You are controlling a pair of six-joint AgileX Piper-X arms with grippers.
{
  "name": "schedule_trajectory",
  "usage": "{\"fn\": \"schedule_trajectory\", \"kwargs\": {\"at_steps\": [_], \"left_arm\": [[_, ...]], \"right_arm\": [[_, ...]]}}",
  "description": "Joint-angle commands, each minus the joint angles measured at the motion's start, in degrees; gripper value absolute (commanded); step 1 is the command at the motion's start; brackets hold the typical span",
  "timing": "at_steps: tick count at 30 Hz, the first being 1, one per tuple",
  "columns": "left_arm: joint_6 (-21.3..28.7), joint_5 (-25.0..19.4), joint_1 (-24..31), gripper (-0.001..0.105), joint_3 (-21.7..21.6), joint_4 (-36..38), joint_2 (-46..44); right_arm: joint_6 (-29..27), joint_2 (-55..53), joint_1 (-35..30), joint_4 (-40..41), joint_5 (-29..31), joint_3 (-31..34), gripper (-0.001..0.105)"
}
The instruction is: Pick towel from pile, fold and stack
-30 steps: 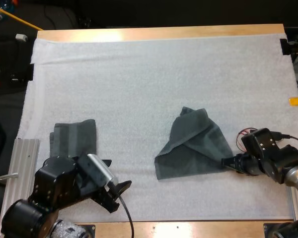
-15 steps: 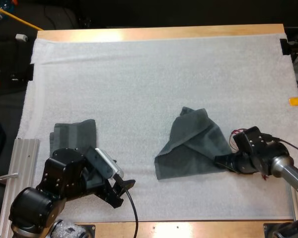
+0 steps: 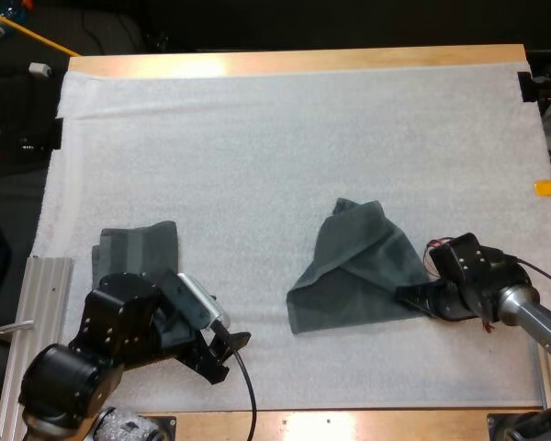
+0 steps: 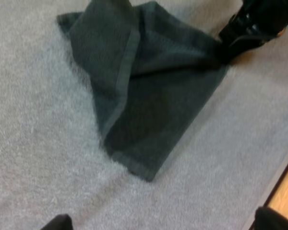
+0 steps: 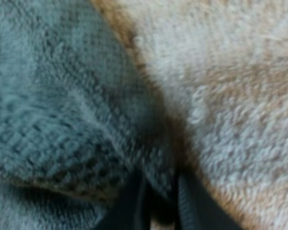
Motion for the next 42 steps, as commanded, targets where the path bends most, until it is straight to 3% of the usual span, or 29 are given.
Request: {"fn": "schedule_trajectory", "kwargs": {"at_steps": [1,9,22,33,42], "left_arm": [[1.05,0.41,-0.42,0.069,-0.35,-0.41,0.99],[1.56,-0.65,-9.84,0.065,-0.35,-6.39,8.79],[1.11,-19.18,-28.86,0.065,-0.35,-15.31,28.77],[-1.01,-21.46,-29.81,0.065,-0.47,-22.98,41.93],[-1.01,-21.47,-29.81,0.056,-5.2,-23.9,50.9]], "right_arm": [[-0.76,-1.45,-0.14,1.34,2.02,0.05,0.0],[-1.43,-8.64,-0.14,5.69,3.94,0.05,0.0],[-1.32,-10.89,-0.14,7.35,3.94,0.05,0.0],[-1.32,-10.89,-0.14,8.15,3.94,0.05,0.0],[-1.32,-10.89,-0.14,9.27,3.94,0.05,0.0]]}}
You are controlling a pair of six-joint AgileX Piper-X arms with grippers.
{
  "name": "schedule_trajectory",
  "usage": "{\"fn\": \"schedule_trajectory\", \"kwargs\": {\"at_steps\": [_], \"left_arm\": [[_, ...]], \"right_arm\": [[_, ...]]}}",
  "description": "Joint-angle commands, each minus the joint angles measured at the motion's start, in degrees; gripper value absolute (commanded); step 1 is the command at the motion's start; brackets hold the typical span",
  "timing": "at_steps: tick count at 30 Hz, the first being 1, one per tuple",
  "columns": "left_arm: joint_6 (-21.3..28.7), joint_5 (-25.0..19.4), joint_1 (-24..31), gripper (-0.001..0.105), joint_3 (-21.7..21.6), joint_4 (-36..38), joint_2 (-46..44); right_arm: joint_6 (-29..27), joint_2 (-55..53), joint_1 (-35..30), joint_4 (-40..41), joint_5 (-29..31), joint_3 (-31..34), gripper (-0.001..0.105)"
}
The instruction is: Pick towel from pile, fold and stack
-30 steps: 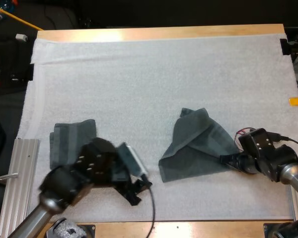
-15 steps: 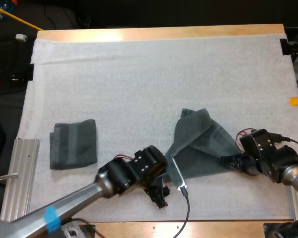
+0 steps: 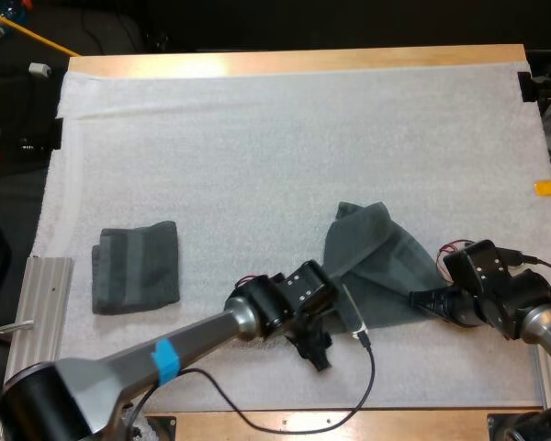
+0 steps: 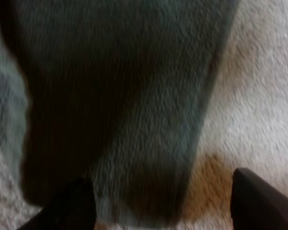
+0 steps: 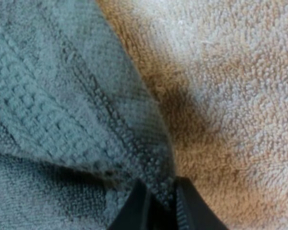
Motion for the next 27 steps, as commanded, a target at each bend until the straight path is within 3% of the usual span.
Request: {"fn": "schedule_trajectory", "kwargs": {"at_steps": [1,11,19,27], "left_arm": [[-0.61,-0.91,-0.23,0.056,-0.94,0.11,1.03],[-0.61,-0.95,-0.23,0.053,-1.98,3.11,5.43],[-0.61,-0.95,-0.23,0.021,-3.94,6.26,5.35],[-0.61,-0.95,-0.23,0.009,-10.25,11.64,2.44]], "right_arm": [[-0.3,-0.53,-0.14,1.25,0.46,0.05,0.0],[-0.3,-0.53,-0.14,1.25,0.46,0.05,0.0],[-0.3,-0.53,-0.14,1.25,0.46,0.05,0.0],[-0.3,-0.64,-0.14,1.65,0.46,-0.04,0.0]]}}
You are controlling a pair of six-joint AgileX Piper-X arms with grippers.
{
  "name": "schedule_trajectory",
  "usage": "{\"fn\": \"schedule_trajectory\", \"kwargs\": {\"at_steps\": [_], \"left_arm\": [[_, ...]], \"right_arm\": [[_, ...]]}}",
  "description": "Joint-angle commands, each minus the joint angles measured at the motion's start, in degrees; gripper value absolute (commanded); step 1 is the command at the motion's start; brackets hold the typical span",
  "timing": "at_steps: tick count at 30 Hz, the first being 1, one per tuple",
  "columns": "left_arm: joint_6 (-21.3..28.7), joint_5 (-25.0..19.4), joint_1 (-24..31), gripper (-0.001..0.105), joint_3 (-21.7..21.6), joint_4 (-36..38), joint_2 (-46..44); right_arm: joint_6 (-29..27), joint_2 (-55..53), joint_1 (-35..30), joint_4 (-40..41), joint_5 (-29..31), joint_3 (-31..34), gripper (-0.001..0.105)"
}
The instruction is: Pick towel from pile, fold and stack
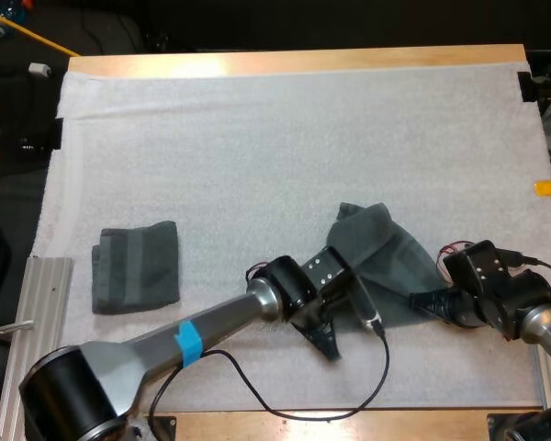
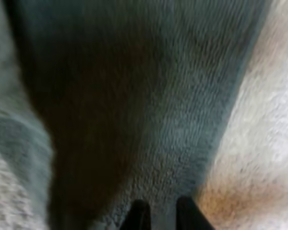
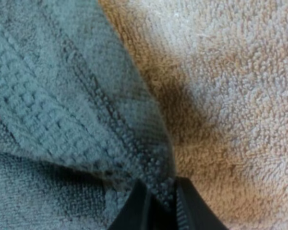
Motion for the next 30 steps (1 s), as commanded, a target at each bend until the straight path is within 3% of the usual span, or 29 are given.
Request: {"fn": "schedule_trajectory", "kwargs": {"at_steps": [1,7,15,17,20,22,27,30], "left_arm": [[-0.61,-0.56,-0.23,0.009,-1.46,1.99,-2.18],[-0.48,-5.03,-0.23,0.009,-2.76,6.19,-9.44],[2.01,-4.76,-0.23,0.012,-2.76,4.64,-11.03],[2.6,-3.34,-0.23,0.02,-2.76,4.83,-9.39],[2.58,-0.4,-0.23,0.044,-2.76,4.84,-6.42],[2.6,0.89,-0.23,0.055,-2.76,4.84,-3.95],[3.06,1.2,-0.52,0.04,-2.76,4.84,0.68],[3.88,1.22,-1.67,0.039,-2.76,4.84,2.94]], "right_arm": [[-0.37,-0.91,-0.14,1.23,0.46,-0.25,0.0],[-1.41,-5.98,-0.14,2.69,0.46,-3.66,0.0],[-1.38,-9.96,-0.14,3.77,0.46,-5.99,0.0],[-1.39,-9.85,-0.14,4.25,0.46,-5.74,0.0],[-1.14,-9.86,-0.14,4.46,0.46,-5.53,0.0],[-1.03,-9.86,-0.14,4.6,0.46,-5.54,0.0],[-1.01,-9.86,-0.14,4.57,0.46,-5.54,0.0],[-0.71,-9.86,-0.14,4.57,0.61,-5.54,0.0]]}}
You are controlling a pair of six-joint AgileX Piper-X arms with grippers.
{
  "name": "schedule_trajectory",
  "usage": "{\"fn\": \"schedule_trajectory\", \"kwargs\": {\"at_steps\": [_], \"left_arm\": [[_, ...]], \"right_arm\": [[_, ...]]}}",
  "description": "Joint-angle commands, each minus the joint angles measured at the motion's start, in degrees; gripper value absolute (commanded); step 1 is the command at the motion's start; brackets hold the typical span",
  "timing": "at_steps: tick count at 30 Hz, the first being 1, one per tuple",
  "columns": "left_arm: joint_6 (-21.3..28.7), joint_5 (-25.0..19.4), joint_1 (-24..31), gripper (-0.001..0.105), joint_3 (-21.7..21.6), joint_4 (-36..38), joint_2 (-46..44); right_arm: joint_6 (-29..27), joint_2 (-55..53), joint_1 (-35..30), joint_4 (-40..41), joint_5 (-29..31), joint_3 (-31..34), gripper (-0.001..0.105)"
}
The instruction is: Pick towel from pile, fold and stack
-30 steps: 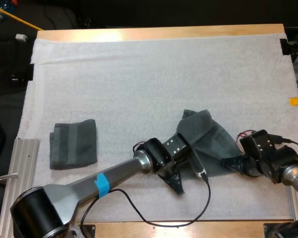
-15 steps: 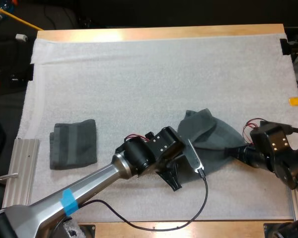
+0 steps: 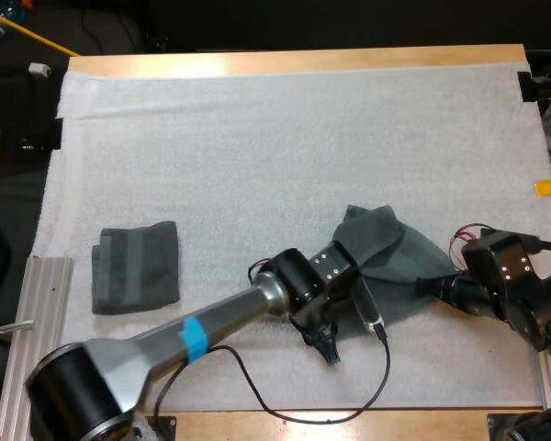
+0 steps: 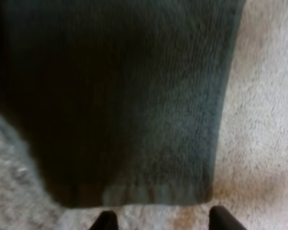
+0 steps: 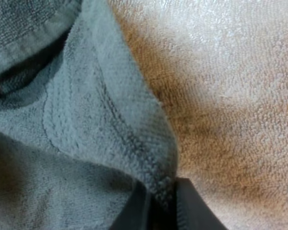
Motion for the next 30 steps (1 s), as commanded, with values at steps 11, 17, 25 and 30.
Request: {"fn": "schedule_trajectory", "kwargs": {"at_steps": [11,17,25,30], "left_arm": [[0.84,-1.04,-3.66,0.044,-0.16,-2.92,5.92],[0.84,-1.15,-3.66,0.033,-0.16,-3.78,6.69],[0.84,-1.15,-3.66,0.003,-0.16,-3.98,6.72],[0.84,-1.15,-3.66,0.0,-0.16,-3.74,6.72]], "right_arm": [[0.68,-0.13,-0.14,0.82,0.71,-0.07,0.0],[0.73,-0.13,-0.14,0.9,0.71,-0.07,0.0],[1.03,-0.13,-0.14,1.03,0.71,-0.07,0.0],[1.03,-0.13,-0.14,1.03,0.71,-0.07,0.0]]}}
